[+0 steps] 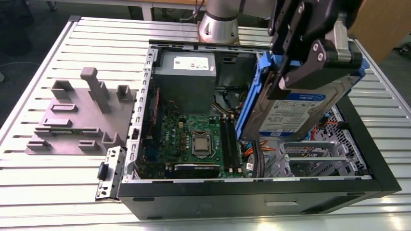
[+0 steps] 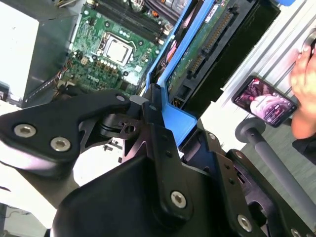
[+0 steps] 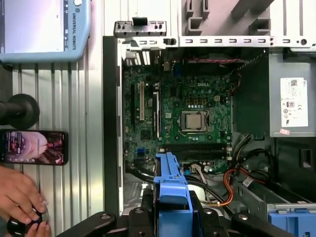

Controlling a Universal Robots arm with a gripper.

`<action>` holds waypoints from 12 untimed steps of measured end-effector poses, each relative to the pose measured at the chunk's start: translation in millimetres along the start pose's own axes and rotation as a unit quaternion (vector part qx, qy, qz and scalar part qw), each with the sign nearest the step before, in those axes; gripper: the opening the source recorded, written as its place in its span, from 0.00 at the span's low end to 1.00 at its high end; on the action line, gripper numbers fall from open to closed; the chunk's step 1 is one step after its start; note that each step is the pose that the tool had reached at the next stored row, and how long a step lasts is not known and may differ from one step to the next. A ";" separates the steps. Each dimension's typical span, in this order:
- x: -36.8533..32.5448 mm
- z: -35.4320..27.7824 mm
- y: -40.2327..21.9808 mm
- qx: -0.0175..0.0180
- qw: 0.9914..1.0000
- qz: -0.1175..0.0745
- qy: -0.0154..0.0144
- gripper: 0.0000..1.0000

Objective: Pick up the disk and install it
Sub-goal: 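Insert the disk into the insertion slot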

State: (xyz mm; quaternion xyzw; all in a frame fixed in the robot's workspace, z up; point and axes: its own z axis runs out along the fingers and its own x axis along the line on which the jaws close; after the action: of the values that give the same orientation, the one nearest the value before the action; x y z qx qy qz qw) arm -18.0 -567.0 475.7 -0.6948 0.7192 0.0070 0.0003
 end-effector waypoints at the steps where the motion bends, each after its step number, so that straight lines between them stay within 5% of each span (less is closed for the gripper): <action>1: 0.4 1.4 -2.3 0.000 1.000 0.000 0.000 0.36; 9: 3.2 8.8 -25.7 0.000 1.000 0.000 0.000 0.36; 12: 3.3 9.4 -27.5 0.000 1.000 0.000 0.000 0.36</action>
State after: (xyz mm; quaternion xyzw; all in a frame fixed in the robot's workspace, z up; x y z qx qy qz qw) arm 9.4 -571.1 466.0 -0.6948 0.7192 0.0069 0.0002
